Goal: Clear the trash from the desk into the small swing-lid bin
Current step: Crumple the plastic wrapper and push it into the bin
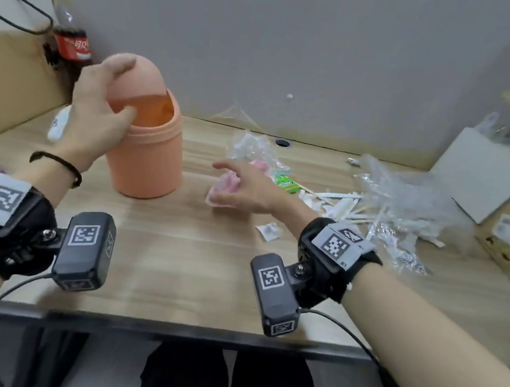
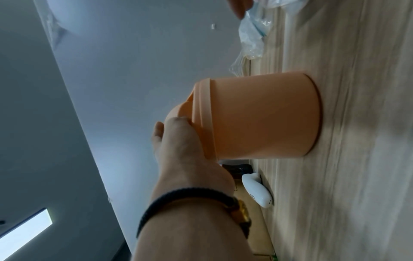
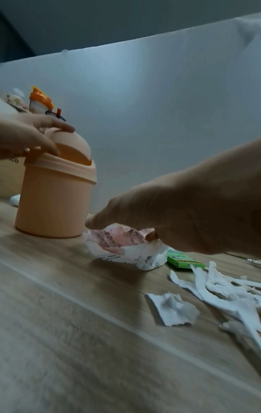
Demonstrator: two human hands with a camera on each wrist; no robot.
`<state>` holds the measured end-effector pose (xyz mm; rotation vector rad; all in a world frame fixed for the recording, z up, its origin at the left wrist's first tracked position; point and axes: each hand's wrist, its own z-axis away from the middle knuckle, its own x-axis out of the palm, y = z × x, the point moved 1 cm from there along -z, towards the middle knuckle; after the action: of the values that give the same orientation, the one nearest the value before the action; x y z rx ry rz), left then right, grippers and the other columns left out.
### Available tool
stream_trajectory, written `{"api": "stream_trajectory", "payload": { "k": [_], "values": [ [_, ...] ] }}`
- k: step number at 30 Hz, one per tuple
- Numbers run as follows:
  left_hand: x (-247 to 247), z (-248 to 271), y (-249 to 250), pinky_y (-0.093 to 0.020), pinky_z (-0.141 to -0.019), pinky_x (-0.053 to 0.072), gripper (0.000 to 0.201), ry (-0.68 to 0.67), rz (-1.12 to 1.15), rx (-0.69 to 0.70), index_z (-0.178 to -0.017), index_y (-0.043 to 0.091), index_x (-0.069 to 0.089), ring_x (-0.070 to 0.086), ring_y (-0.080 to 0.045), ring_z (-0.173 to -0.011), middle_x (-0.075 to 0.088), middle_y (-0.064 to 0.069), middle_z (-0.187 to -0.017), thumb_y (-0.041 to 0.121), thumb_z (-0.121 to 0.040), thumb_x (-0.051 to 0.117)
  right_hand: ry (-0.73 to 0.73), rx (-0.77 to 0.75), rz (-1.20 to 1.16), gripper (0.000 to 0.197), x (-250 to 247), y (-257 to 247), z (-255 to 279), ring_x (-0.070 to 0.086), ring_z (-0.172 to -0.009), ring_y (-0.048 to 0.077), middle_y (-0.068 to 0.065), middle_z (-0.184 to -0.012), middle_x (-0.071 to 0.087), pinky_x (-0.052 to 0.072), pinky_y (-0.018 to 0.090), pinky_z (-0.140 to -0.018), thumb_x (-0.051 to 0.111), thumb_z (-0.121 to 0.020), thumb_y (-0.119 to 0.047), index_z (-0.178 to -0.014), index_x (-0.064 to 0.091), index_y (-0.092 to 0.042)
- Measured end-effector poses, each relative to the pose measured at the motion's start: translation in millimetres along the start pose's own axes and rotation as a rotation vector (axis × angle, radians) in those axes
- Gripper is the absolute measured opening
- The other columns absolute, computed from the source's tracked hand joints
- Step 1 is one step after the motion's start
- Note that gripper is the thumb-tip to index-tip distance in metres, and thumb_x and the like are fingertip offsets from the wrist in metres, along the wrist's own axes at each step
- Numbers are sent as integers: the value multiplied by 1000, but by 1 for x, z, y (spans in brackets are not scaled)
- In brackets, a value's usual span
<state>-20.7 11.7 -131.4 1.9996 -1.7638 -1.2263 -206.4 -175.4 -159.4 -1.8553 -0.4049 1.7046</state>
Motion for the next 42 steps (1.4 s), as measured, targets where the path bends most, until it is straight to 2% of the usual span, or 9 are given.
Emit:
{"api": "stream_trajectory", "payload": {
  "k": [3,7,11,14,17,23,33,37,42],
  "values": [
    [-9,0,7,-11,-102,29,54,12,14,26,-132,31,54,38,-13,-128,35,7,-128,10,-82,58,-44,22,170,75,1,3,-2,39,-138,21,-3,-149,43,27,53,-113,74,-78,-39,-143,40,-27],
    [-17,5,21,-8,-93,35,47,64,92,10,-126,29,59,40,-8,-127,35,8,-129,16,-81,57,-86,62,275,79,-1,7,-1,46,-130,20,0,-146,44,40,33,-104,77,-76,-23,-144,38,-22],
    [-15,20,49,-17,-87,40,33,143,160,72,-107,34,61,48,-4,-97,45,18,-108,16,-80,56,1,13,205,34,-3,8,-1,62,-98,20,5,-114,64,47,16,-74,66,-87,-16,-120,61,-11],
    [8,36,75,-23,-81,44,24,-145,331,126,-95,36,62,57,-6,-89,63,15,-97,17,-82,57,135,-24,-43,8,-13,2,-3,56,-72,11,-4,-82,63,42,10,-57,61,-93,-17,-99,67,-17],
    [44,50,91,-23,-90,44,39,-490,305,106,-120,35,57,56,-1,-109,60,19,-118,31,-82,65,276,-102,-257,24,-33,-7,3,57,-64,6,-11,-67,61,46,24,-61,62,-88,-6,-77,60,-27],
    [101,55,107,-21,-83,54,52,-516,534,-112,-132,21,47,66,-7,-99,66,-4,-117,4,-87,68,298,-72,-545,23,-52,9,27,70,-84,22,17,-95,73,59,39,-83,56,-91,-1,-113,64,-6],
    [164,68,92,-30,-89,51,36,-340,659,-305,-106,40,60,62,-8,-101,64,7,-112,9,-88,62,651,315,-493,25,-114,102,87,59,-104,16,0,-116,62,50,29,-82,53,-94,-6,-113,61,-20],
    [175,72,81,-40,-96,51,39,-296,765,-440,-126,24,56,63,-16,-109,65,1,-119,11,-89,64,867,499,-264,49,-123,138,107,50,-120,21,-2,-129,54,46,31,-87,52,-83,0,-122,59,-28],
    [172,69,80,-42,-92,53,27,-245,891,-460,-107,25,59,64,-19,-99,66,-4,-108,5,-89,60,675,735,-136,66,-105,155,110,46,-121,28,6,-132,47,46,39,-93,47,-78,-2,-136,48,-36]
  ]
}}
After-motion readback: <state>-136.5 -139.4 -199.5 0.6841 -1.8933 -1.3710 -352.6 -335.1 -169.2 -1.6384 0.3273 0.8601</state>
